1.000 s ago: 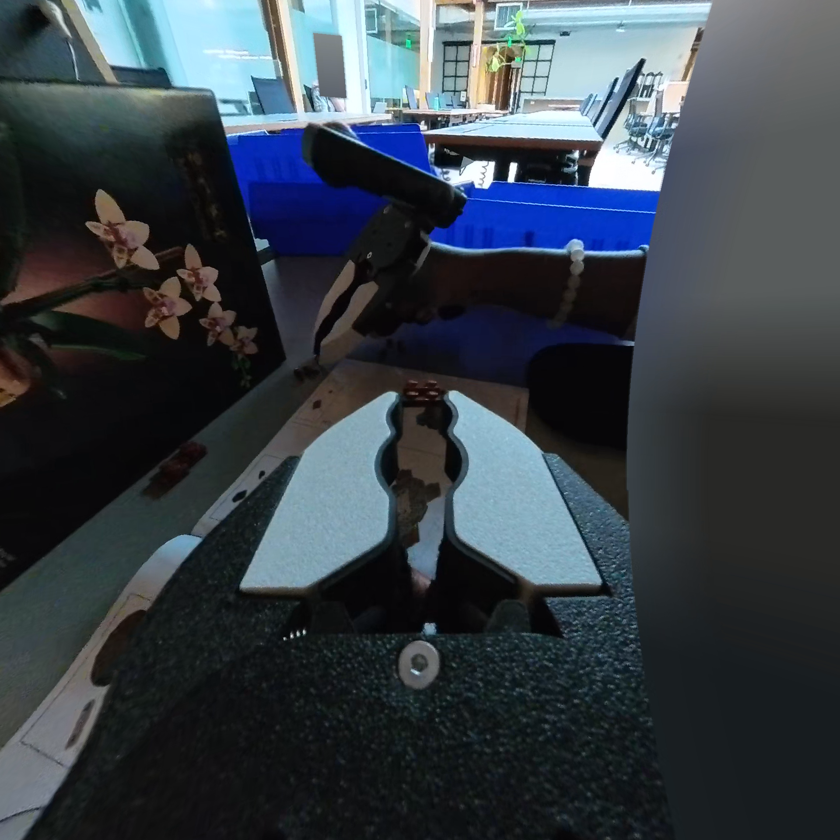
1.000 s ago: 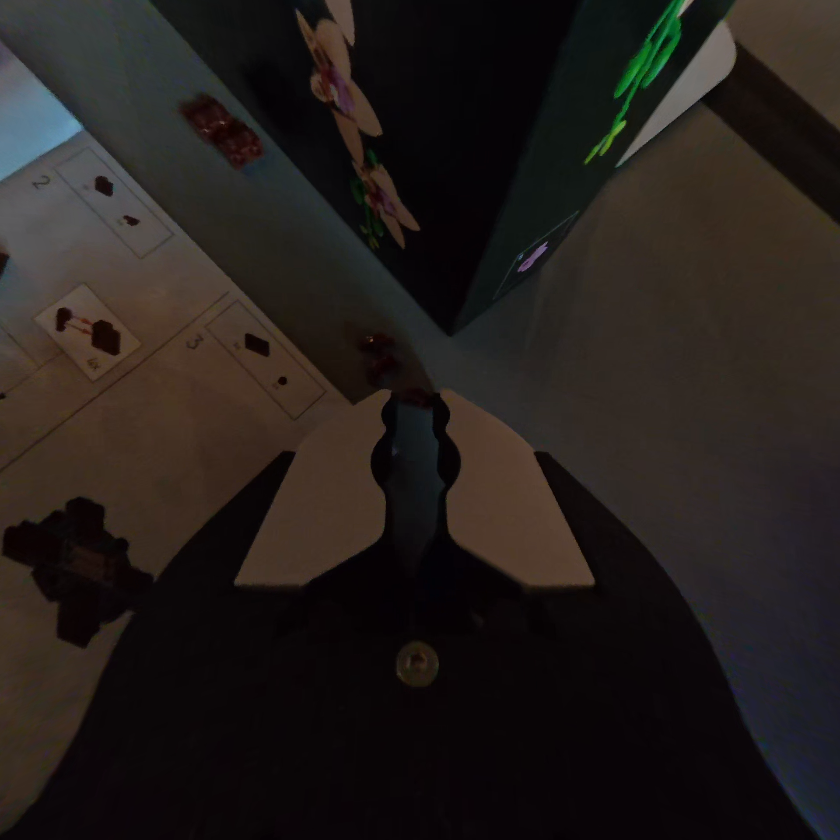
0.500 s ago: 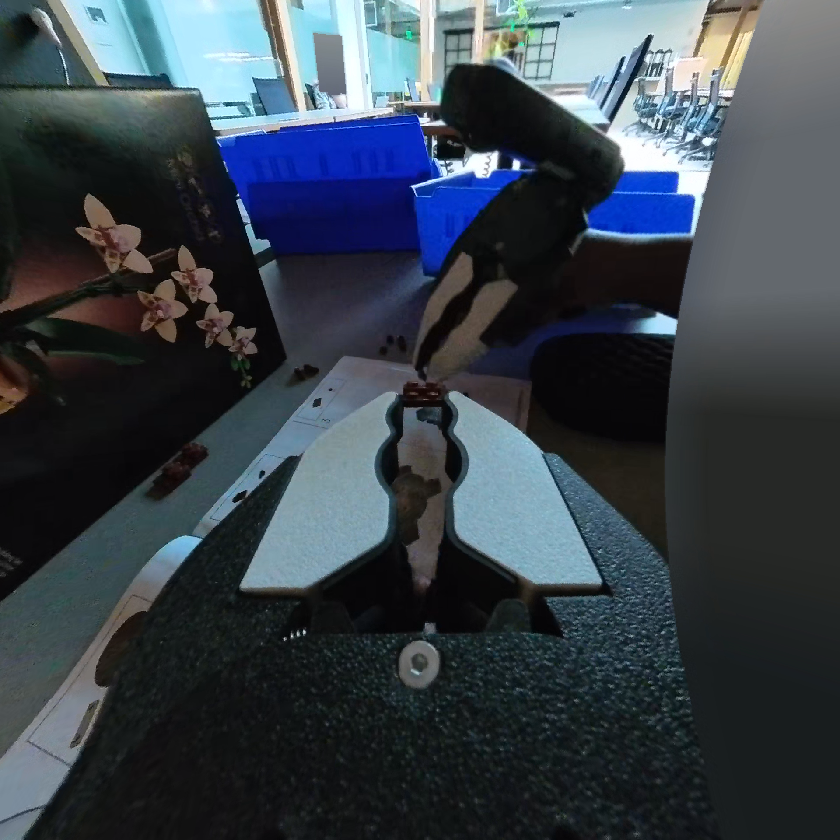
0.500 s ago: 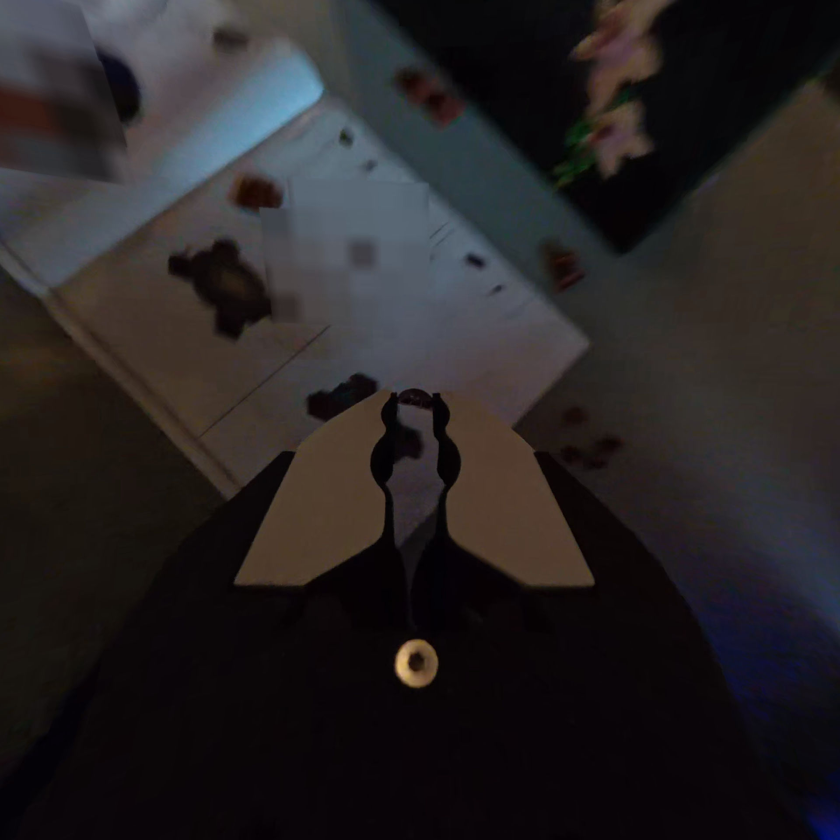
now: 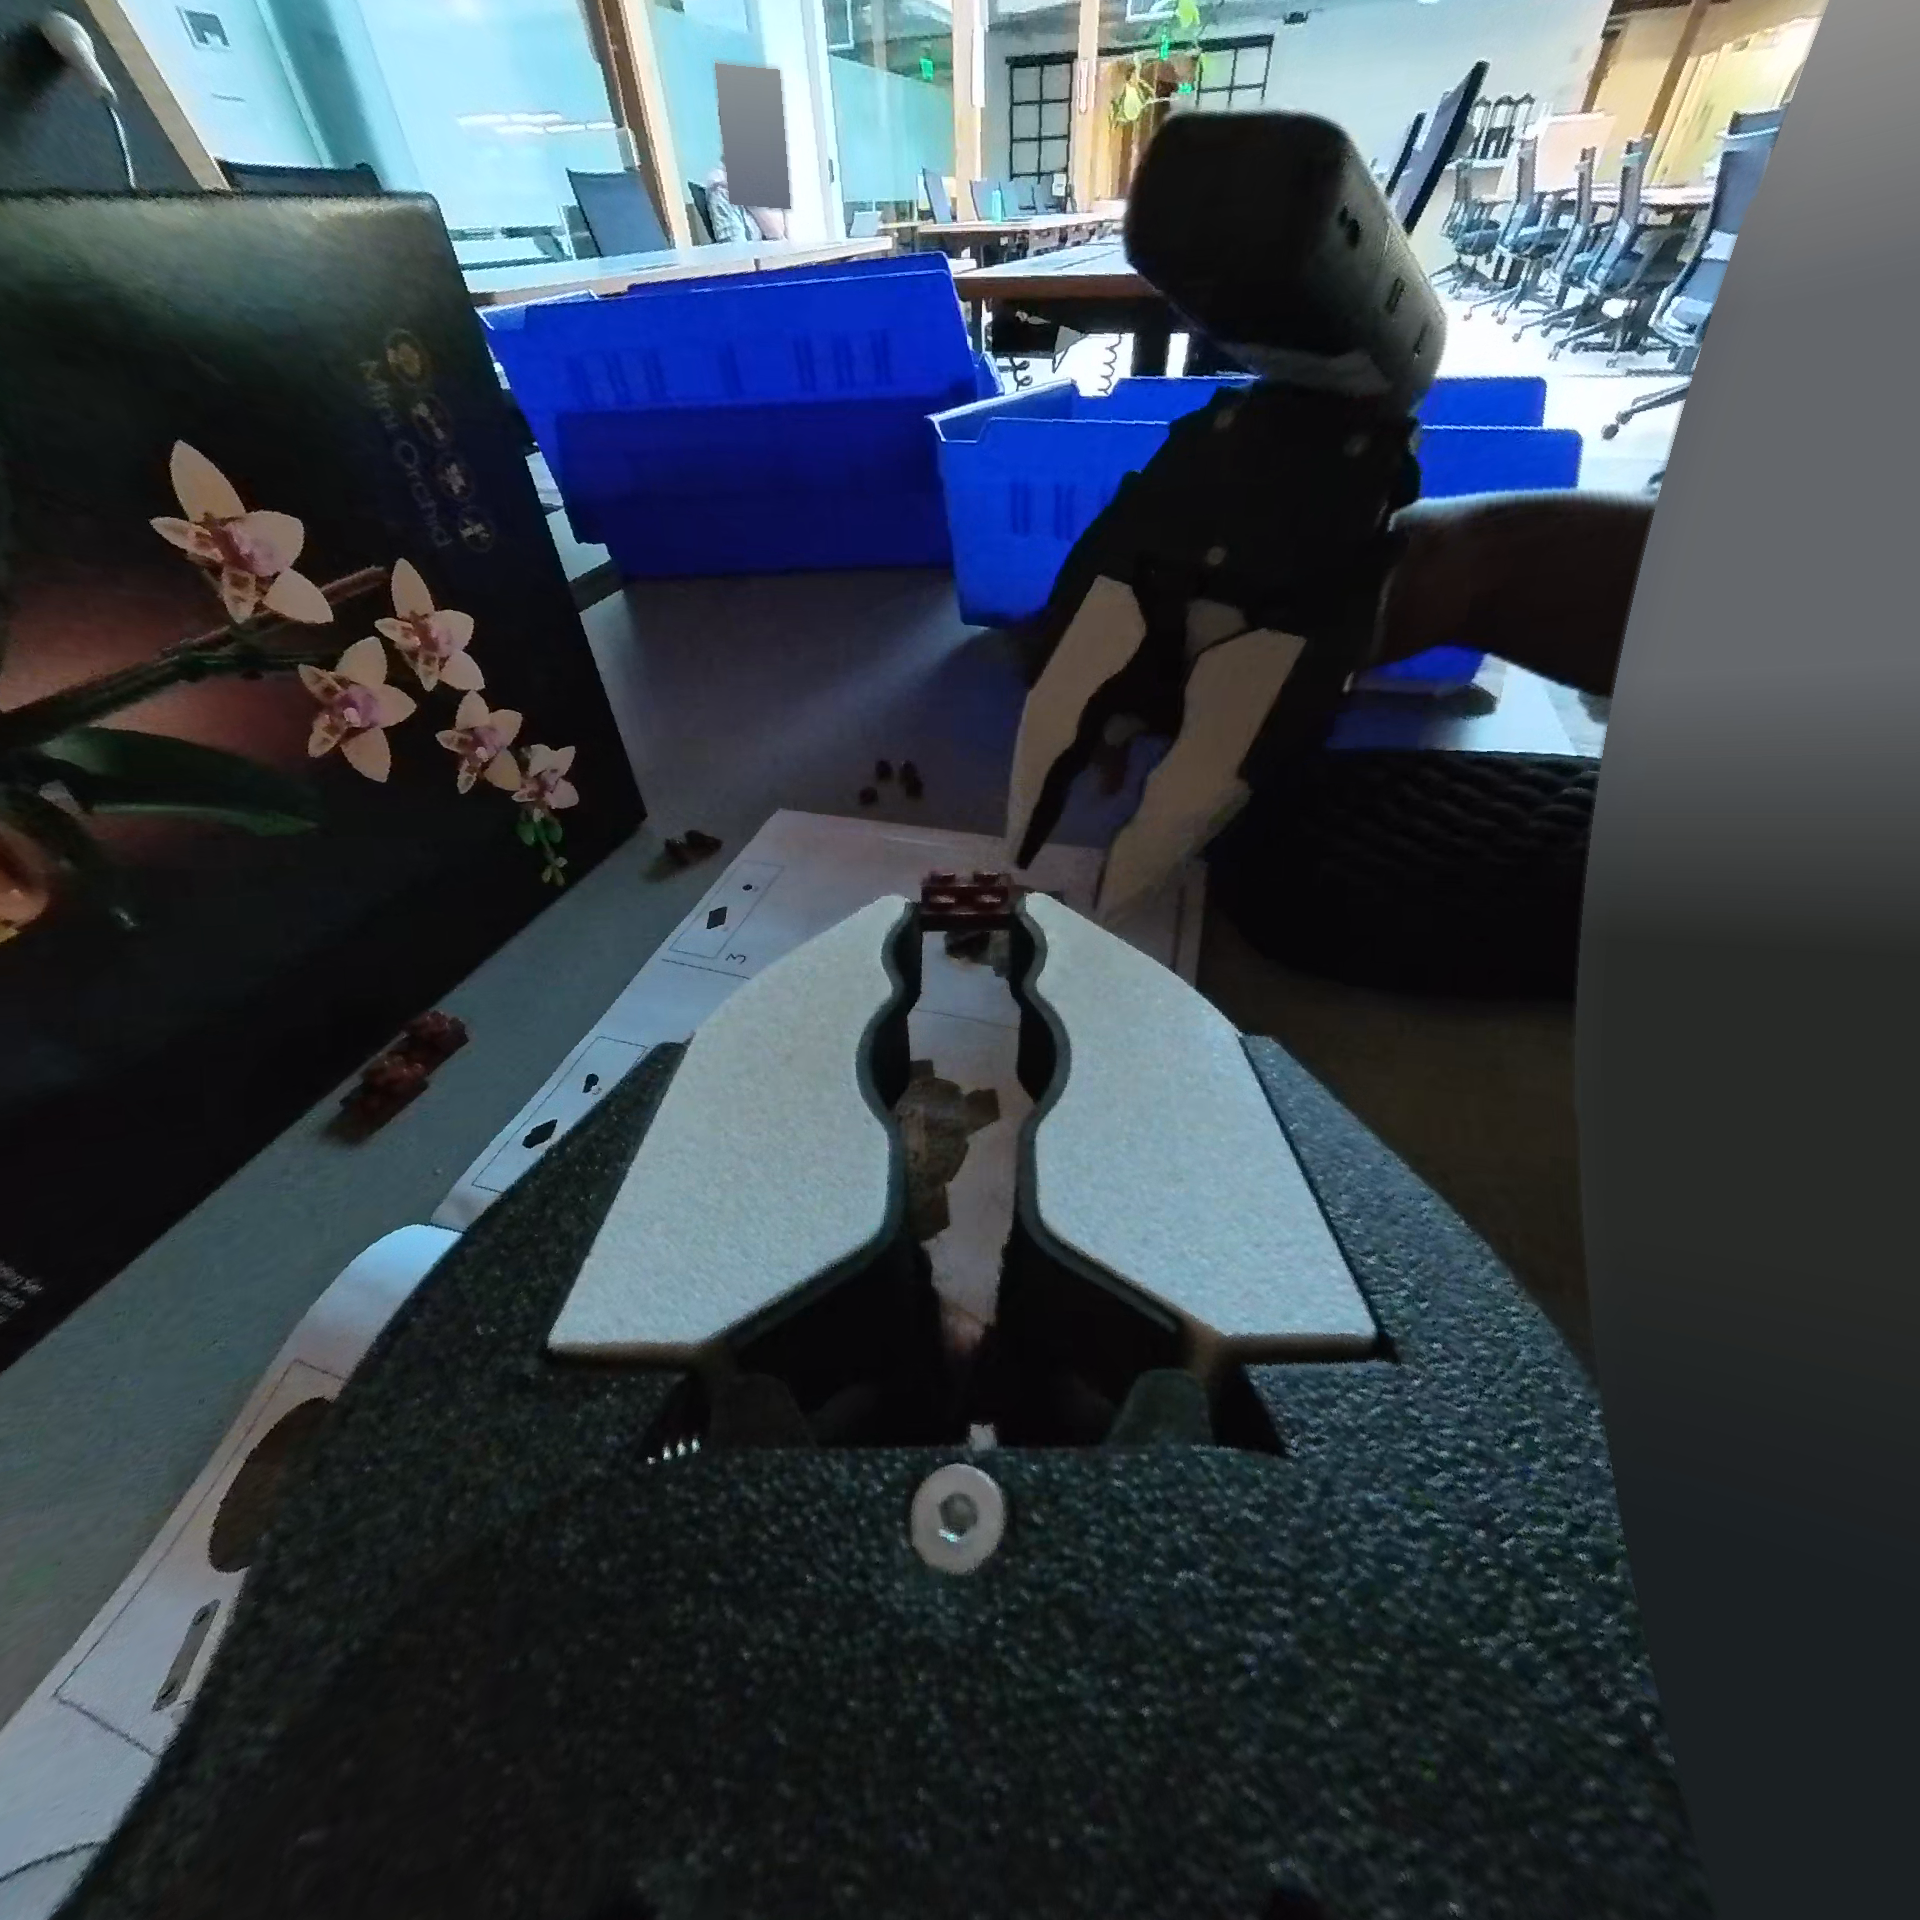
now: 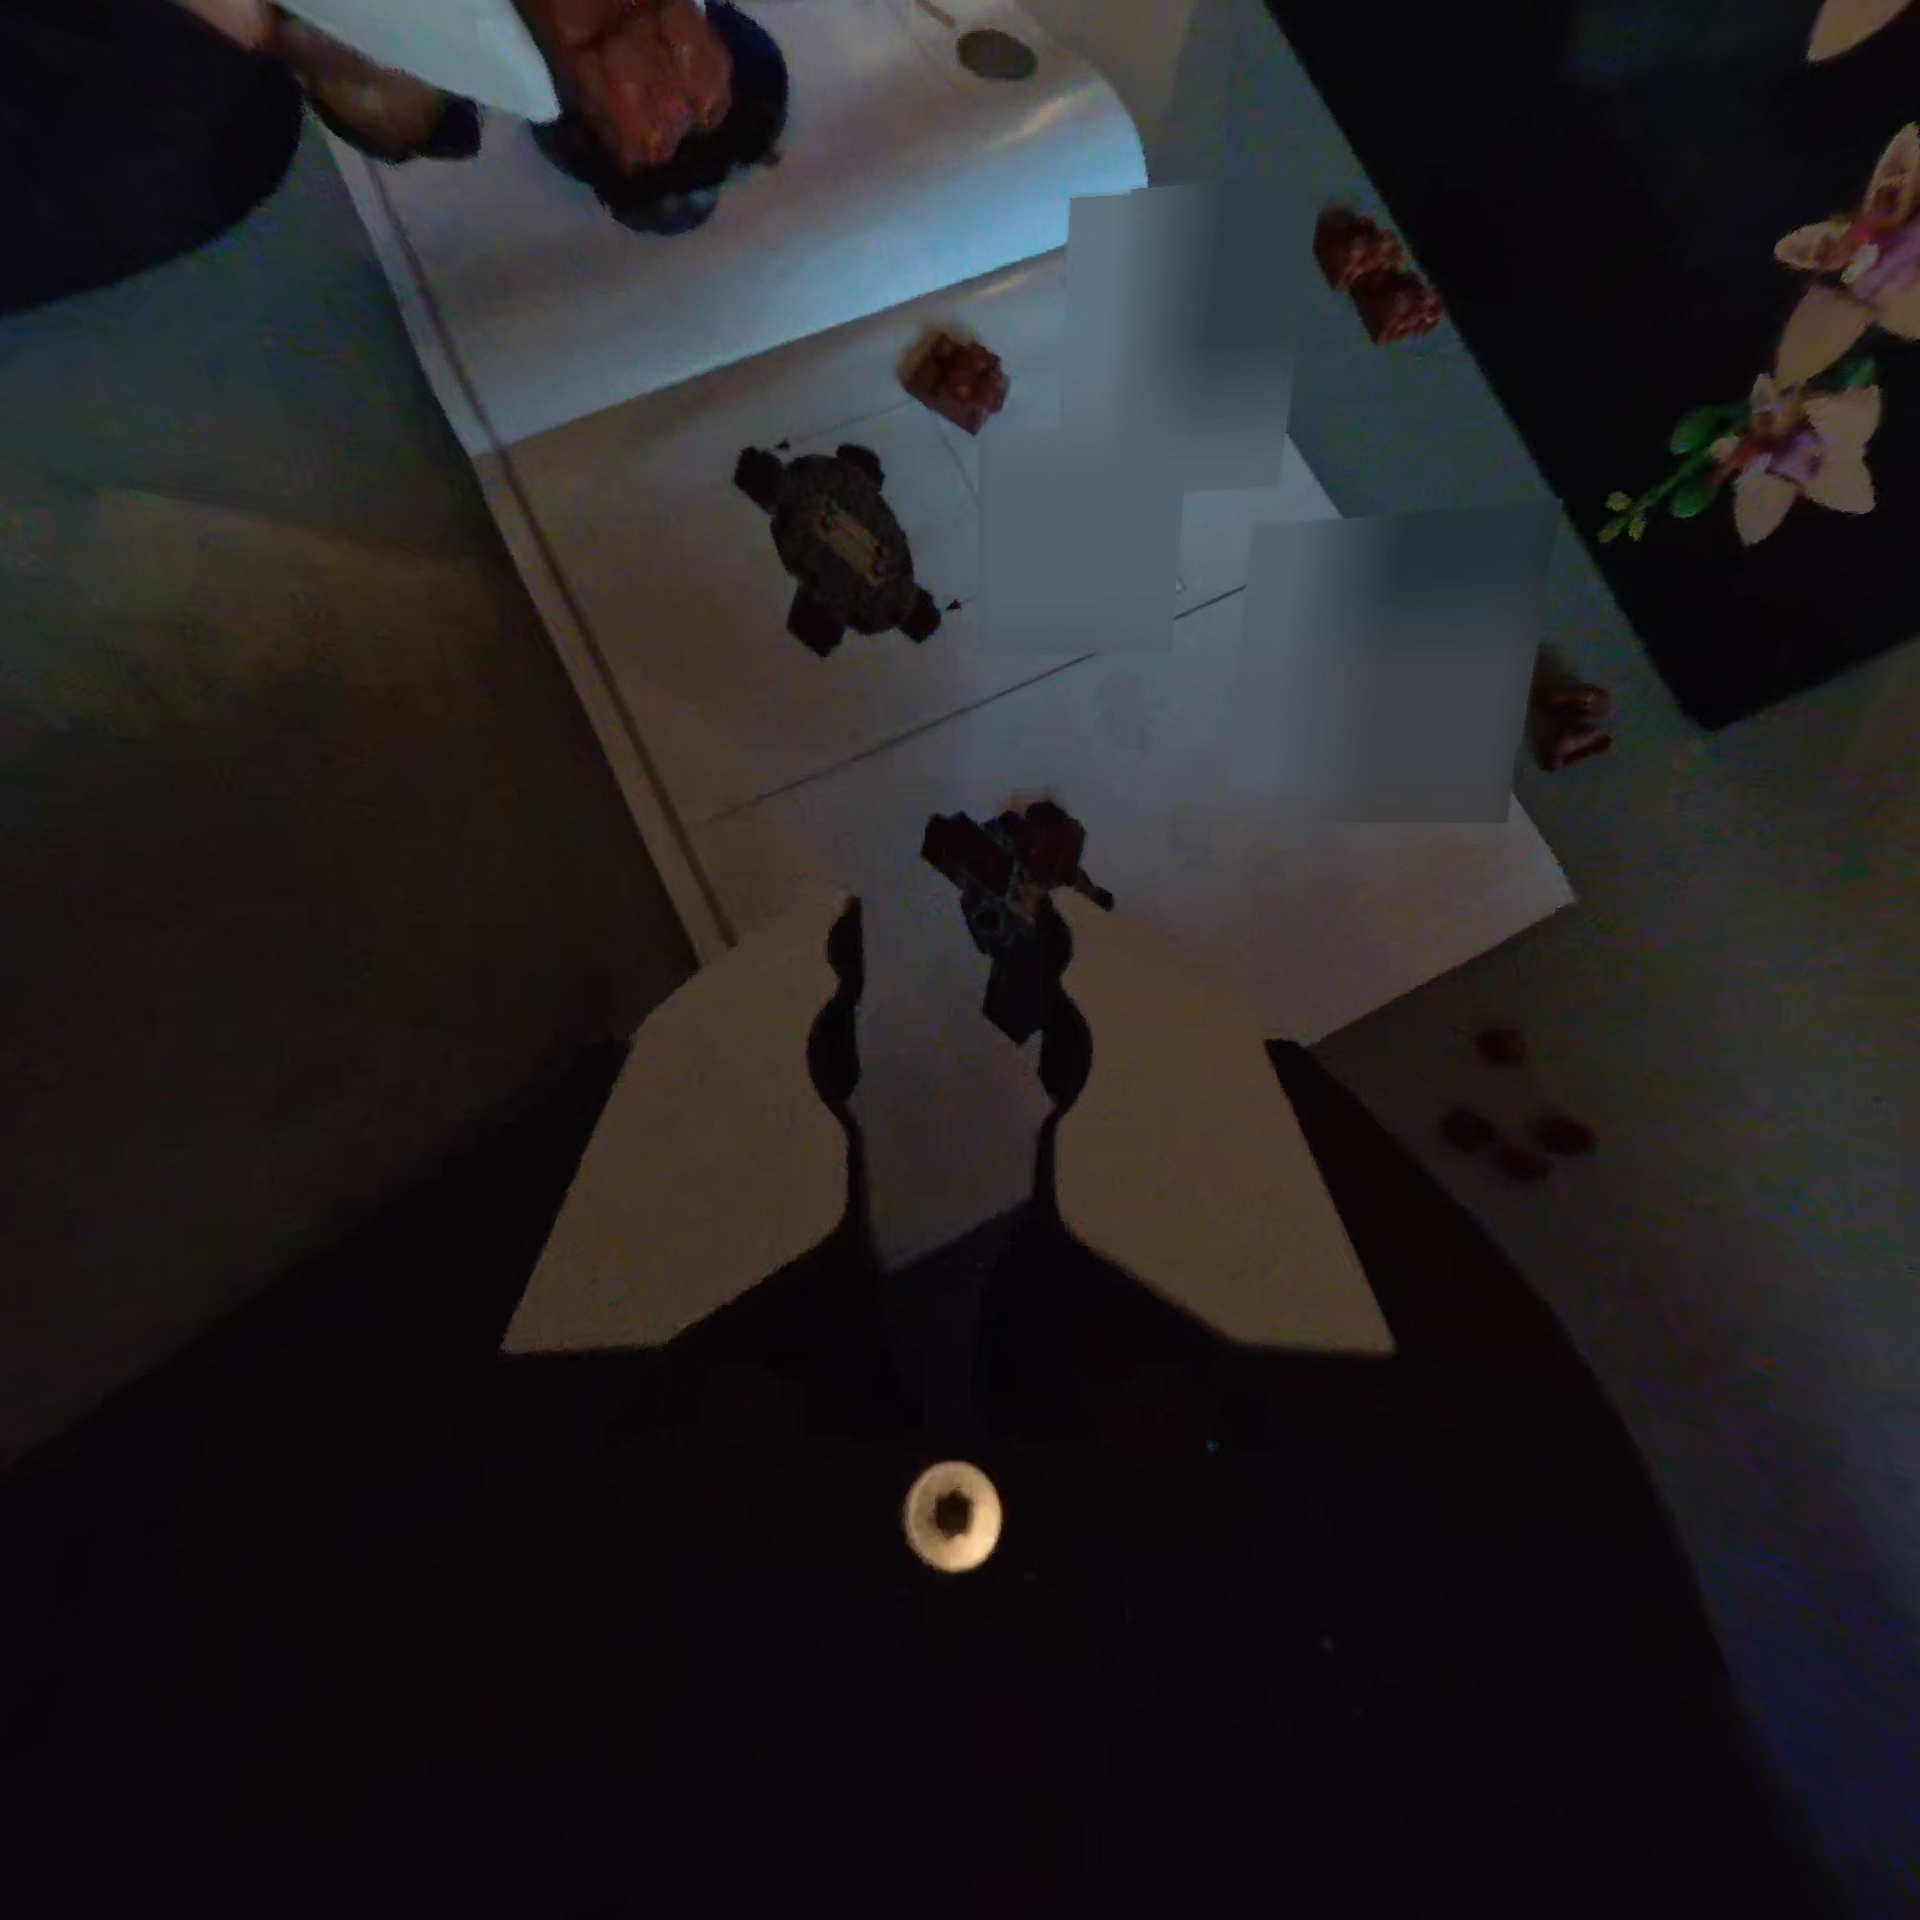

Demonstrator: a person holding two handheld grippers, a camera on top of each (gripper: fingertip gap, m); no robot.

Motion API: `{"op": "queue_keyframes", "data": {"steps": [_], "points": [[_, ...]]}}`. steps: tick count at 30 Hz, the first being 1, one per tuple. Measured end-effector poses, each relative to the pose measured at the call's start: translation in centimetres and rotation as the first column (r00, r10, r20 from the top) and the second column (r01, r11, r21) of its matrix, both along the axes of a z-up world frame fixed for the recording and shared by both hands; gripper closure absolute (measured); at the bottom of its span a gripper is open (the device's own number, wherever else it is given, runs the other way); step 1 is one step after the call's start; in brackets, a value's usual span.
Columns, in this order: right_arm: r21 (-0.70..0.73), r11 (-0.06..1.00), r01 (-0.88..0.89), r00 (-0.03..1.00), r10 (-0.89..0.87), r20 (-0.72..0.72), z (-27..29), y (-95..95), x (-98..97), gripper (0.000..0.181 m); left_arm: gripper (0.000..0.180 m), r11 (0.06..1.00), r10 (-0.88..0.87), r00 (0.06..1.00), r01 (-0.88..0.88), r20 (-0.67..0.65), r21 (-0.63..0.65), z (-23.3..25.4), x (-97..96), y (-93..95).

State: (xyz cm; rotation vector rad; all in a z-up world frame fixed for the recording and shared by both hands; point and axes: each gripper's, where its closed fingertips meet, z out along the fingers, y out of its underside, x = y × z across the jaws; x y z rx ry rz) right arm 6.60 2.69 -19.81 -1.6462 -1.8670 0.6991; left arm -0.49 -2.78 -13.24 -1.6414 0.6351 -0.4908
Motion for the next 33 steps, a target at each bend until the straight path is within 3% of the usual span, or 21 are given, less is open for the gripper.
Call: {"op": "queue_keyframes", "data": {"steps": [2,8,17,23,27,33], "points": [[0.033,0.999,0.007,1.000,-0.008,0.005,-0.1,0.9,0.1,0.165,0.165,1.000,-0.002,1.000,0.002,-0.001,-0.004,-0.1,0.1,0.0],[0.032,0.995,-0.097,0.995,0.096,0.023,-0.8,1.5,-0.8,0.168,0.166,1.000,0.003,1.000,-0.003,-0.006,-0.010,-0.3,-0.1,0.2],[0.097,0.992,-0.078,0.995,0.072,0.063,-1.9,1.7,-1.7,0.172,0.166,1.000,0.004,1.000,-0.004,0.004,-0.018,-0.3,-0.3,0.2],[0.015,0.998,-0.062,0.997,0.061,0.049,-1.9,1.9,-1.8,0.178,0.166,1.000,0.005,1.000,-0.005,0.007,-0.014,-0.1,-0.4,0.1],[-0.146,0.983,-0.114,0.993,0.109,-0.045,-0.5,1.1,-2.2,0.179,0.166,1.000,0.006,1.000,-0.006,0.013,-0.013,0.0,-0.5,0.1],[-0.264,0.870,-0.416,0.908,0.415,-0.064,1.0,-1.1,-2.2,0.179,0.165,1.000,-0.008,1.000,0.008,0.008,-0.017,-0.1,-0.3,0.0]]}}
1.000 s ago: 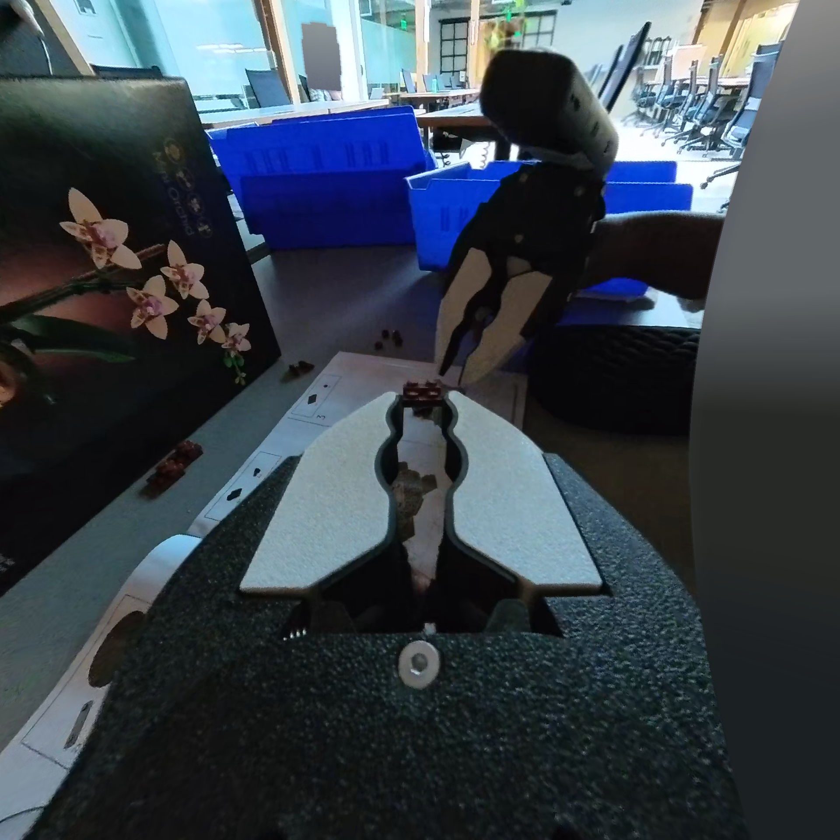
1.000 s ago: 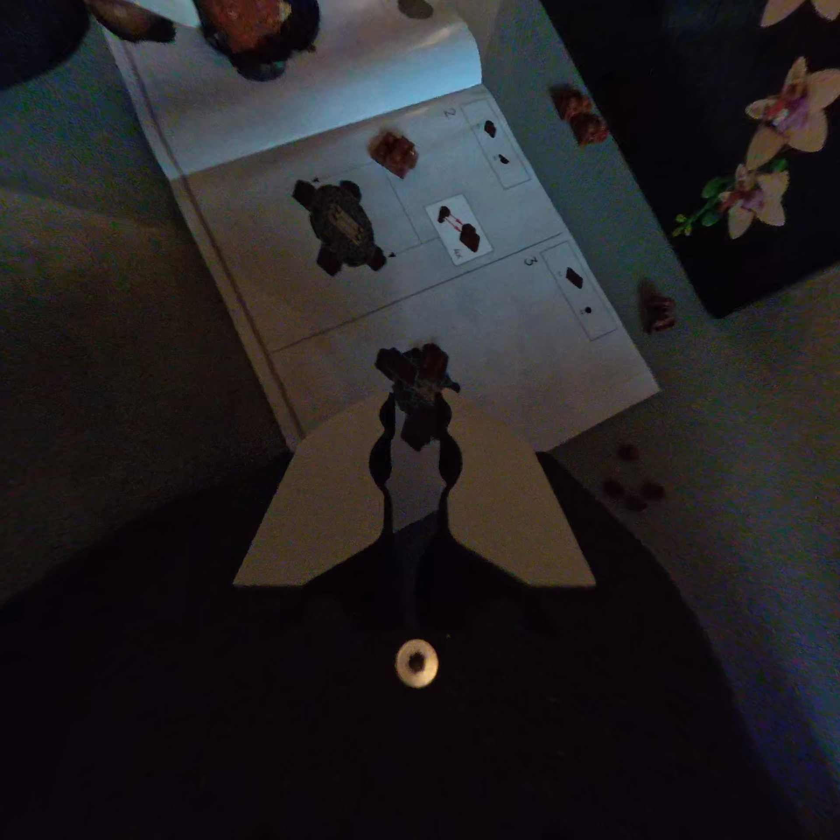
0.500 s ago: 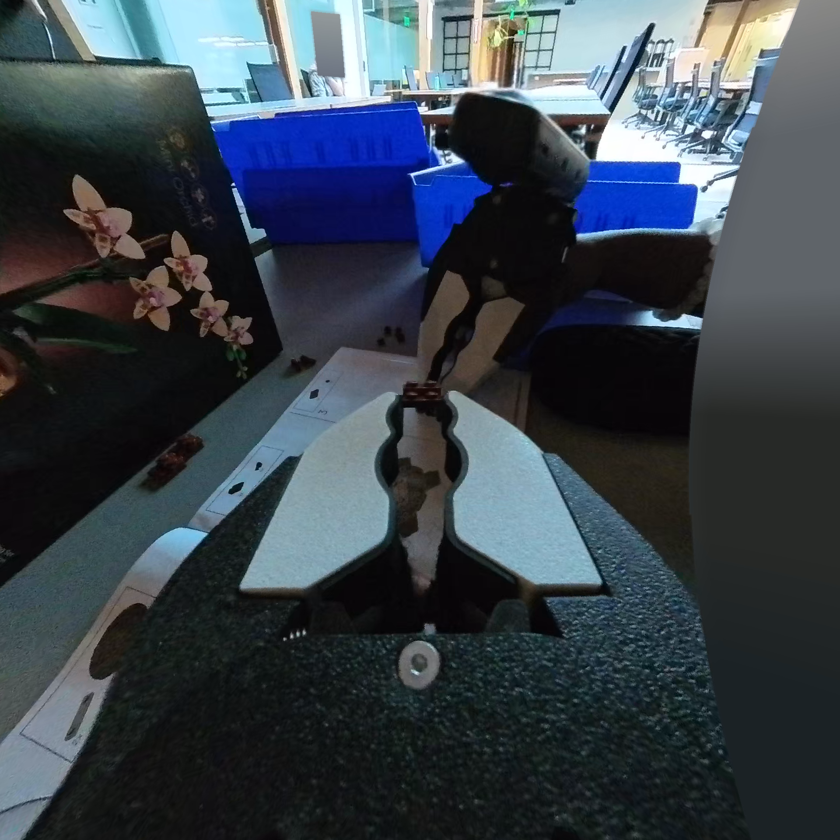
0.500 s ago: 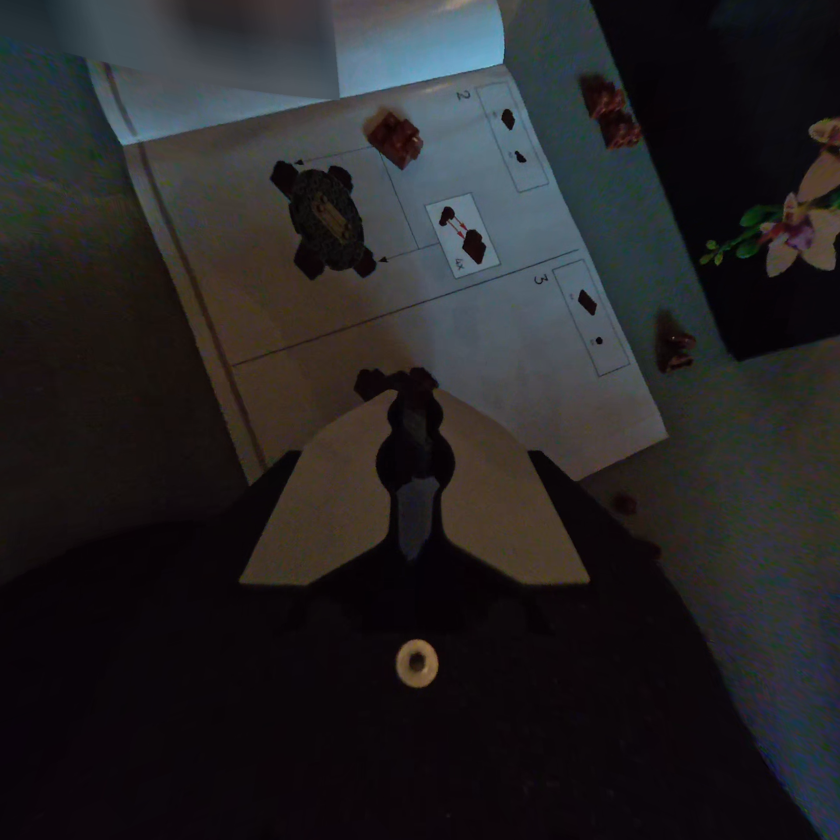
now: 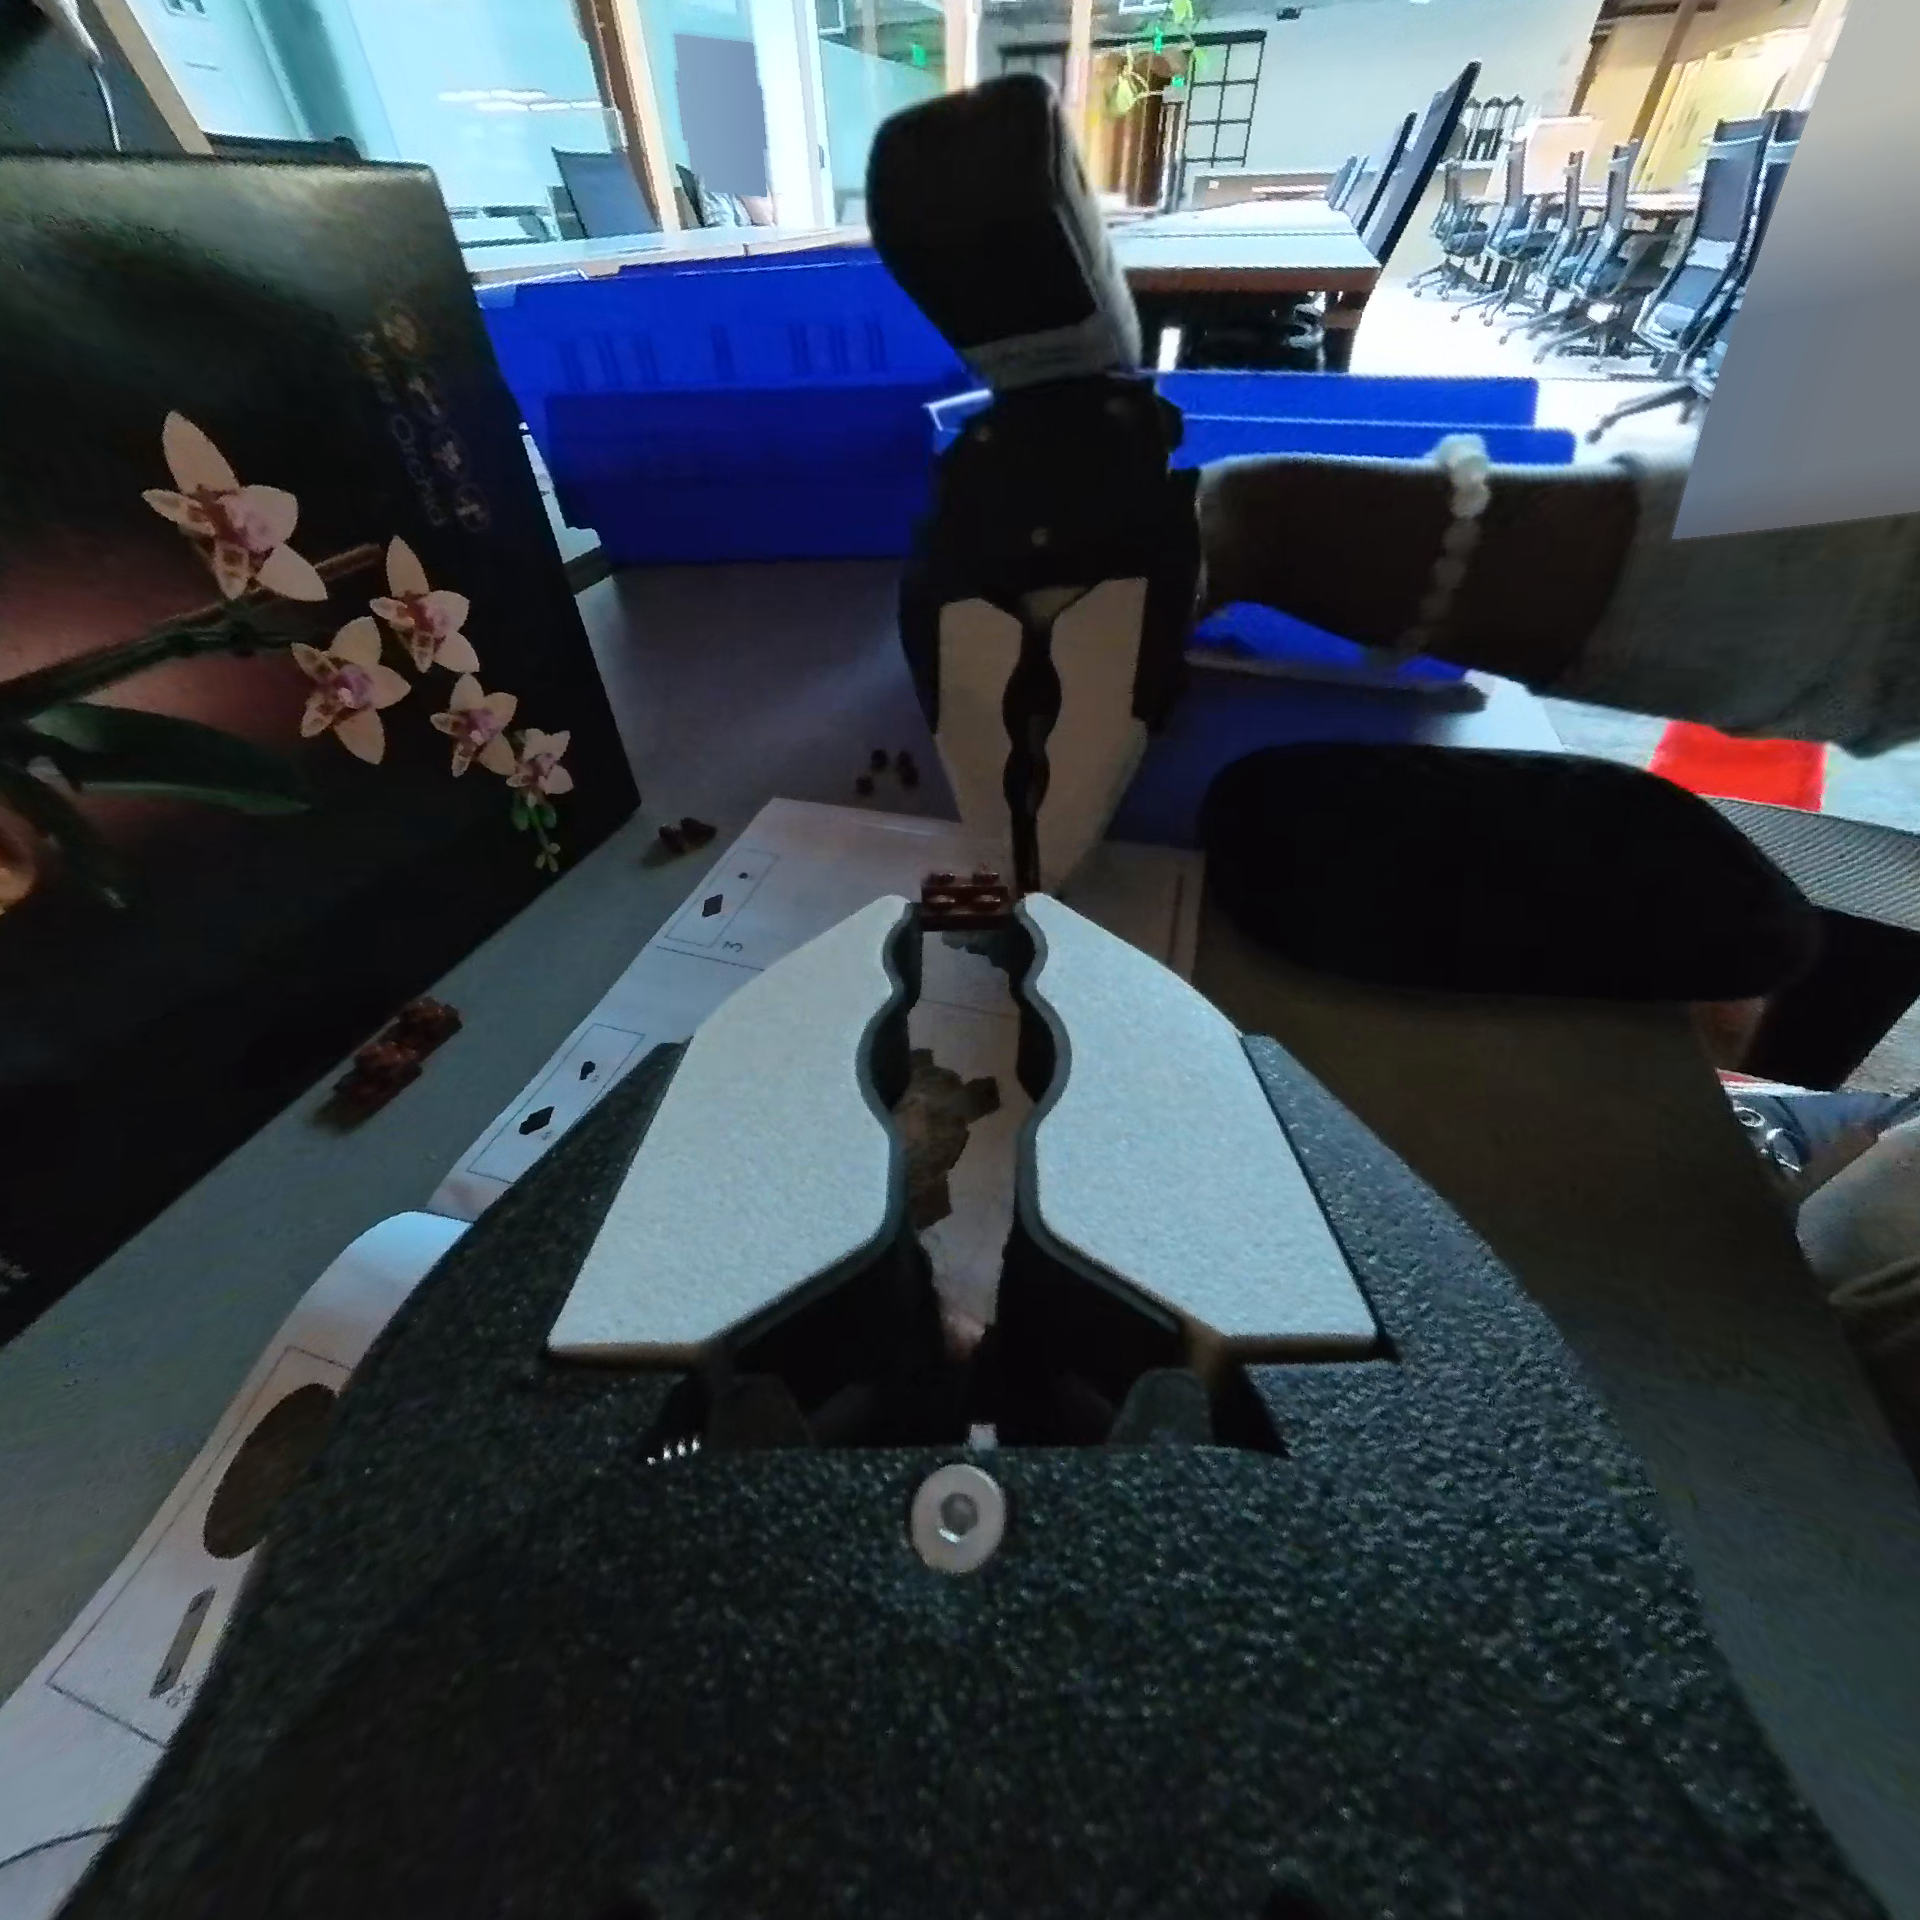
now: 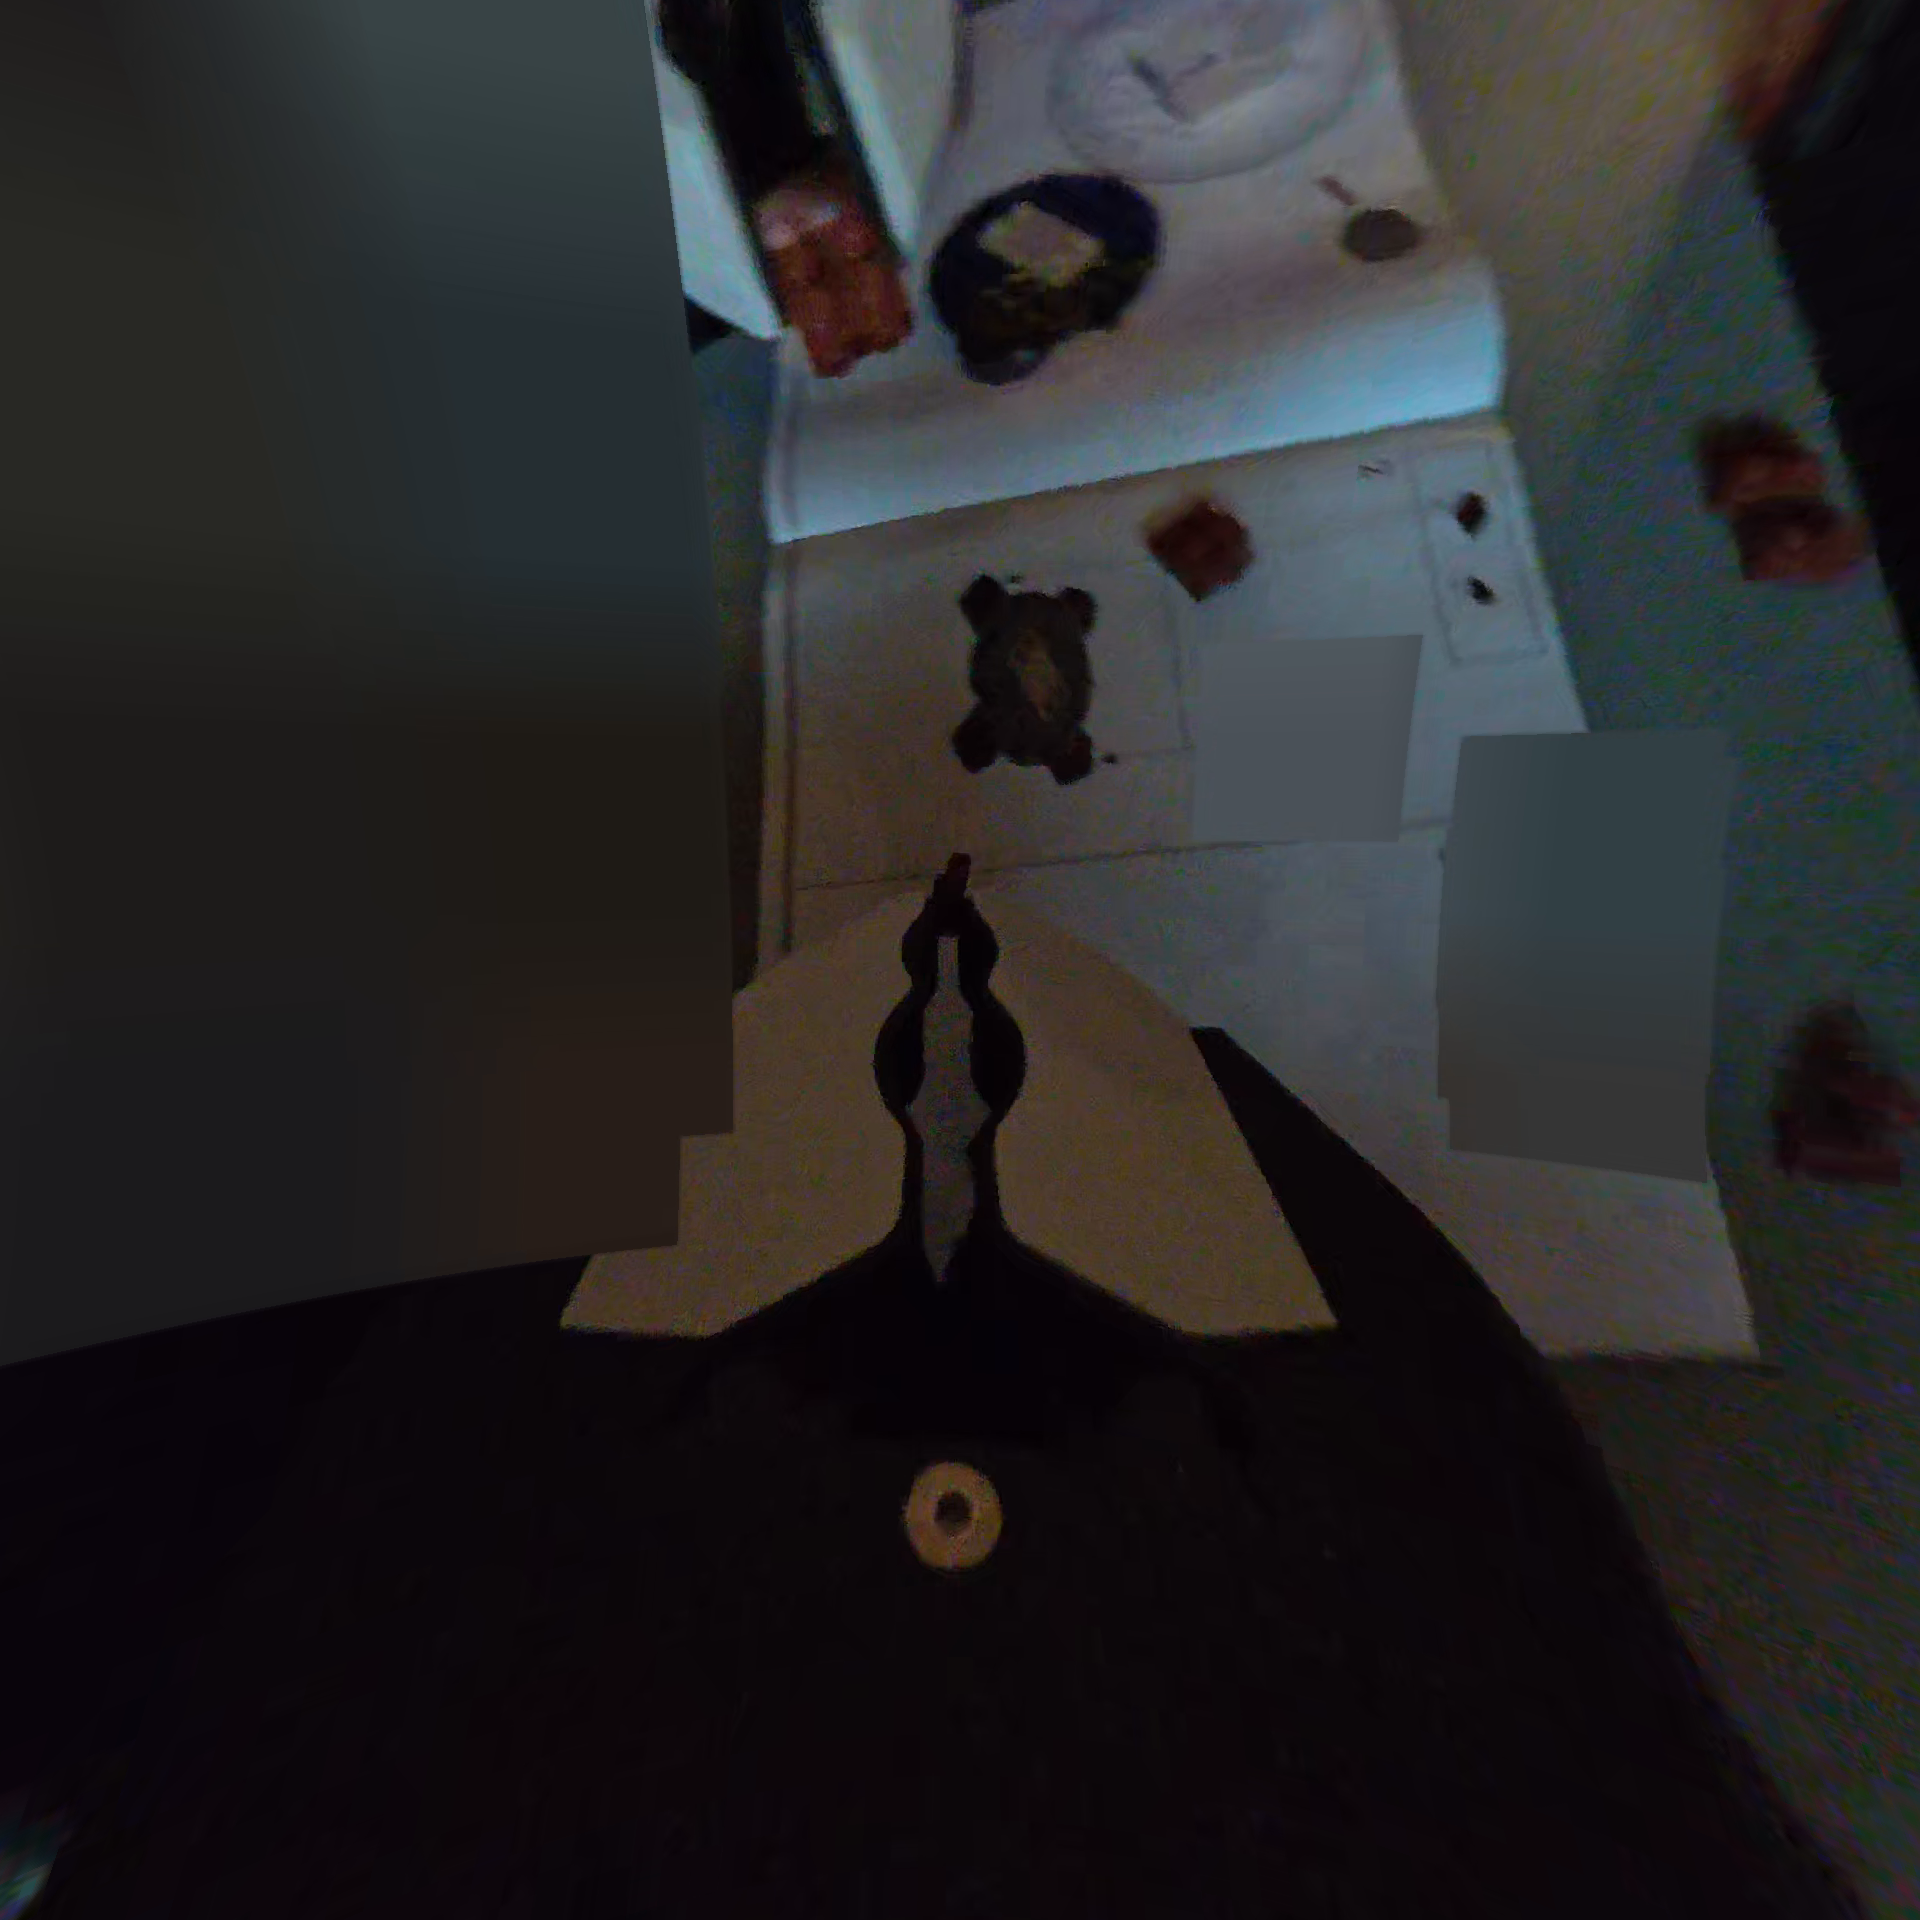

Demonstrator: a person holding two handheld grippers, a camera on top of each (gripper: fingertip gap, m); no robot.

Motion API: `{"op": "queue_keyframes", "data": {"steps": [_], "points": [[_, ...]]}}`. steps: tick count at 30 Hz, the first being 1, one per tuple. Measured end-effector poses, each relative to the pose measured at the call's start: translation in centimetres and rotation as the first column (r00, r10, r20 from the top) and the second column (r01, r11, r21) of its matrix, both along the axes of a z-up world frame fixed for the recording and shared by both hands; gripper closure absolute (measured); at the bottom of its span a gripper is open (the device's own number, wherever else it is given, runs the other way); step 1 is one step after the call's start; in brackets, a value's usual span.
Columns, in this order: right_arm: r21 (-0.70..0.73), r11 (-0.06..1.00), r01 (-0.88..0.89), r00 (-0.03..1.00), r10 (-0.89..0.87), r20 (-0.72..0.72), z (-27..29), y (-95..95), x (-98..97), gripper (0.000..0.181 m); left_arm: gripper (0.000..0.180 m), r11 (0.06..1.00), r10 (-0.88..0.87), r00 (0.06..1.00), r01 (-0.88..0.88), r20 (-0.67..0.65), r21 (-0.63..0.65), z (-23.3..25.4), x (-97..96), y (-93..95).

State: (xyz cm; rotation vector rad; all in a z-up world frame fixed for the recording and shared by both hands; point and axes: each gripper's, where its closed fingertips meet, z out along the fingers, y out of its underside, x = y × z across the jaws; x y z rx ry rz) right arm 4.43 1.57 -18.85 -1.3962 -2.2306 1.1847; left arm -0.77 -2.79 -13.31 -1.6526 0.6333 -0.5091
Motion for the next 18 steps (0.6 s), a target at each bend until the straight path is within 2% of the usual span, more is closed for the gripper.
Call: {"op": "queue_keyframes", "data": {"steps": [3,6,9,13,18], "points": [[0.027,0.984,-0.177,0.984,0.177,0.008,0.1,-0.5,0.0,0.179,0.166,1.000,-0.004,1.000,0.004,-0.009,-0.005,-0.2,0.1,-0.1],[0.017,0.963,-0.270,0.962,0.269,0.039,-0.3,-0.8,0.1,0.179,0.166,1.000,-0.009,1.000,0.009,-0.015,-0.010,-0.4,0.1,-0.2],[0.041,0.943,-0.329,0.944,0.327,0.036,-0.8,-1.2,0.0,0.179,0.166,0.999,-0.029,0.999,0.029,-0.014,-0.021,-0.6,0.4,-0.3],[0.112,0.921,-0.373,0.925,0.360,0.120,-2.3,-1.0,0.3,0.177,0.166,0.998,-0.049,0.999,0.048,-0.024,-0.032,-0.9,0.7,-0.4],[0.148,0.900,-0.411,0.909,0.390,0.149,-2.9,-0.9,0.4,0.178,0.166,0.998,-0.058,0.998,0.057,-0.033,-0.034,-1.1,0.8,-0.4]]}}
